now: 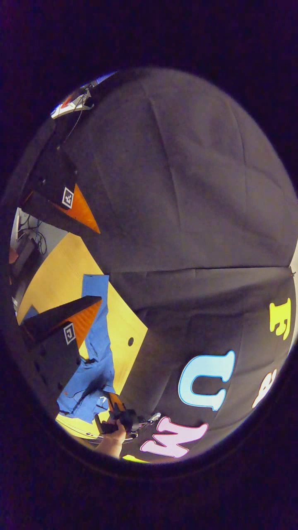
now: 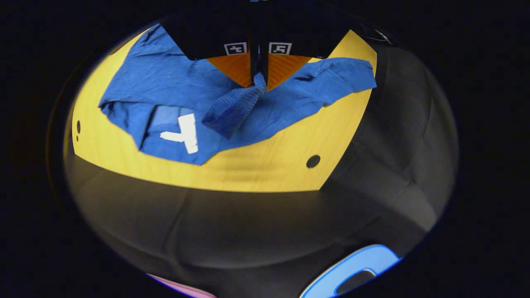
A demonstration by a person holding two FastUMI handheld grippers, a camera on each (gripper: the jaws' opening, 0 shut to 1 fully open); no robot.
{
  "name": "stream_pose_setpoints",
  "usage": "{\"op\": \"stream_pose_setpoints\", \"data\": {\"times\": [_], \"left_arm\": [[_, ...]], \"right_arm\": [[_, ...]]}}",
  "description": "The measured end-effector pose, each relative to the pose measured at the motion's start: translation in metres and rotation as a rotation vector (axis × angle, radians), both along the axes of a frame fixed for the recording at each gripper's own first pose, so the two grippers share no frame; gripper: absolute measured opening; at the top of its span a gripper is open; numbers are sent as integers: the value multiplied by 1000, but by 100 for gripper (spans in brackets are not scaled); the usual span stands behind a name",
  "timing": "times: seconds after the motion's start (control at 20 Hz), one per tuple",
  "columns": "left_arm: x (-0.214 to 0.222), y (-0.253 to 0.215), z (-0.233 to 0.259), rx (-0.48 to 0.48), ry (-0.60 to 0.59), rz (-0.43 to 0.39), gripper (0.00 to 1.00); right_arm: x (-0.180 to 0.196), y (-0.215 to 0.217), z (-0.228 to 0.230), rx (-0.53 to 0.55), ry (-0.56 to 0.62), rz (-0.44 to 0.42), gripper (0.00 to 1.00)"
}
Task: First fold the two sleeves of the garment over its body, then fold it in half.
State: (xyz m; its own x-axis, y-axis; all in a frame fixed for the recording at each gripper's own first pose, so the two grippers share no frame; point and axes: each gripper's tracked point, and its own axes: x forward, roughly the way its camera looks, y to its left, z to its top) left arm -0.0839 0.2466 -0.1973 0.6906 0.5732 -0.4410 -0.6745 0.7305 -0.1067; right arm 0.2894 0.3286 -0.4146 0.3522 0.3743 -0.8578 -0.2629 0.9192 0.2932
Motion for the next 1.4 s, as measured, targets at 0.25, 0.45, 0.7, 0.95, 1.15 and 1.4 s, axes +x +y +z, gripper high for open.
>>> {"op": "stream_pose_setpoints", "data": {"times": [0.25,0.45,0.7,0.95,1.15,1.4], "left_arm": [[-7,0,-7,-6,51,4,83],[-4,-1,-12,-21,52,-1,82],[15,15,-44,-126,72,-61,83],[65,54,-80,-257,166,-102,83],[120,56,-111,-441,254,-152,83],[180,64,-154,-467,417,-168,83]], "right_arm": [[-15,43,-24,106,62,21,27],[-11,66,-7,218,52,6,56],[-15,35,17,143,-49,104,78],[-52,-21,76,70,-151,284,88],[-94,-71,121,52,-209,368,88],[-148,-139,125,64,-204,291,88]]}}
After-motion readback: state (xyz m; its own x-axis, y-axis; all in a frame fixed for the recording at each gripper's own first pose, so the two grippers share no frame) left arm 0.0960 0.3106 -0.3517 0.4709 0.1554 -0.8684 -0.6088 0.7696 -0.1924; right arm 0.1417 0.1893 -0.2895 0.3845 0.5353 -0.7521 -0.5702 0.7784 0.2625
